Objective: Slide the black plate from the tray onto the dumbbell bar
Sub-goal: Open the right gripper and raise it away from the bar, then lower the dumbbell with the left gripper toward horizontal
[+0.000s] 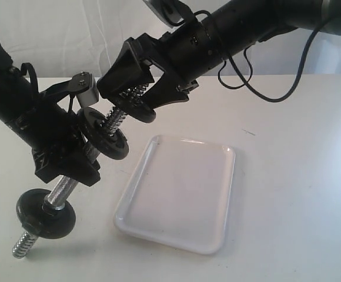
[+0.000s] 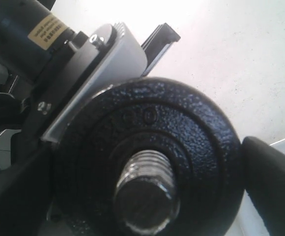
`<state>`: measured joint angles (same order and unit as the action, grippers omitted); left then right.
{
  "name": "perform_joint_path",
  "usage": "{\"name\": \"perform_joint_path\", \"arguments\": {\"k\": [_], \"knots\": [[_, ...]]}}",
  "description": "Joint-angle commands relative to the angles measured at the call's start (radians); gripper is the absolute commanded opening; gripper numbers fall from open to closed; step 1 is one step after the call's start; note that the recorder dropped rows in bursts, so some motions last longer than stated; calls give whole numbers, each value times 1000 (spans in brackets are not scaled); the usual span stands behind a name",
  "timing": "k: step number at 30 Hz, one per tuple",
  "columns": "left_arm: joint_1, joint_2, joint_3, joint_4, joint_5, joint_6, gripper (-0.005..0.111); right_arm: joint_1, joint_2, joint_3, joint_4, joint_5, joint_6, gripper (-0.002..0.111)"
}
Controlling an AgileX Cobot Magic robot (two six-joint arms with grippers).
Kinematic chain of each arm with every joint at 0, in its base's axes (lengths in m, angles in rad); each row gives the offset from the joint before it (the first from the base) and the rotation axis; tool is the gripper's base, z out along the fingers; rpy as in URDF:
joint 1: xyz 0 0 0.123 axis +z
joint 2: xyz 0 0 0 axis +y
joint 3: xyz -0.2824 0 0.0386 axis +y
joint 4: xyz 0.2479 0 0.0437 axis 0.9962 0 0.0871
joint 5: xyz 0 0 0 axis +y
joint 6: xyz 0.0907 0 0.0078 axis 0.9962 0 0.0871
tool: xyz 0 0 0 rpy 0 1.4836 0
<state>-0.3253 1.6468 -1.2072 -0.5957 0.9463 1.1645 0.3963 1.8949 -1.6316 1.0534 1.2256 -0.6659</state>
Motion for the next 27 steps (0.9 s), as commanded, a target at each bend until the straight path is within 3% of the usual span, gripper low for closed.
{"name": "perform_joint_path", "arguments": {"k": [1, 21, 24, 27], "knots": [[-7, -52, -26, -147, 74, 14, 0, 0, -20, -12, 132, -4, -10, 91], [-7, -52, -26, -143, 72, 6, 0, -39, -97, -96, 132, -33, -45, 91], [-7, -52, -26, -143, 47, -16, 0, -45, -131, -117, 123, -39, -45, 73], [-7, -51, -26, -143, -8, -46, 0, -52, -170, -127, 117, -53, -45, 34]]}}
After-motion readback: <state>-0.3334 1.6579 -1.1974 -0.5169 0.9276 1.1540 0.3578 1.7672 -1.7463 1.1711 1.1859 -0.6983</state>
